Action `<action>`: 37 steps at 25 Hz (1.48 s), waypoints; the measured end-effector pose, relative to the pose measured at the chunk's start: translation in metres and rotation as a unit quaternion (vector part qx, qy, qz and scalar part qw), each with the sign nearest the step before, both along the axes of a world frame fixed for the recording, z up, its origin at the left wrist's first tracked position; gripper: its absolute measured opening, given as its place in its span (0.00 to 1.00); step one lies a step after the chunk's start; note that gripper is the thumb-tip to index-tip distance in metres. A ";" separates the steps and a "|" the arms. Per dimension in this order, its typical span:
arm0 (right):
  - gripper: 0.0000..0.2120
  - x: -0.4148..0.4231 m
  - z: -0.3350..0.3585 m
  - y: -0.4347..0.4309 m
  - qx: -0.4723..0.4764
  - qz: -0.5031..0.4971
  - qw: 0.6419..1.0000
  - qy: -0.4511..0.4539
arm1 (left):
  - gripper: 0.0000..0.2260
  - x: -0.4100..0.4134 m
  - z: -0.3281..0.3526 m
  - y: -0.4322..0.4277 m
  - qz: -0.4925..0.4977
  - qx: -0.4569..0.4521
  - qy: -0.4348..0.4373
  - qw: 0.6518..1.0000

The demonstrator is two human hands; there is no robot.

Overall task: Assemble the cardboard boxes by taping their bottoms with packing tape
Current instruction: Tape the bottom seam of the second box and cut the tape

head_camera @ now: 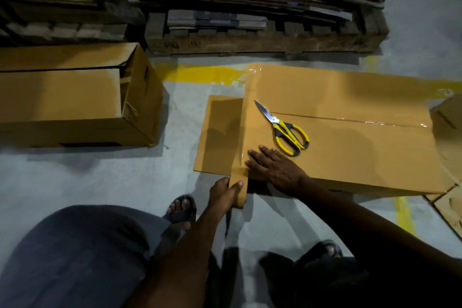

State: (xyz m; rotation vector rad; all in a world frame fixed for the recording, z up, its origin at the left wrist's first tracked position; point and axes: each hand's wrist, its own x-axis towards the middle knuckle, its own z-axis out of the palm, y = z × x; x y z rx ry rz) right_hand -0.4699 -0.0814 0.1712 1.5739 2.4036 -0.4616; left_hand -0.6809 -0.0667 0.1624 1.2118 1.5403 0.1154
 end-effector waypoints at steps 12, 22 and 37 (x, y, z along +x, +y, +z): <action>0.32 -0.002 0.004 0.000 0.002 -0.017 0.999 0.030 | 0.14 -0.005 -0.003 0.008 0.083 -0.121 -0.073 0.986; 0.34 0.001 0.000 0.000 0.013 -0.008 0.999 0.031 | 0.07 -0.007 0.001 -0.004 0.045 -0.038 -0.032 0.998; 0.14 0.067 0.033 -0.004 0.005 -0.399 0.917 -0.018 | 0.08 -0.005 0.014 -0.015 0.091 0.017 -0.048 0.995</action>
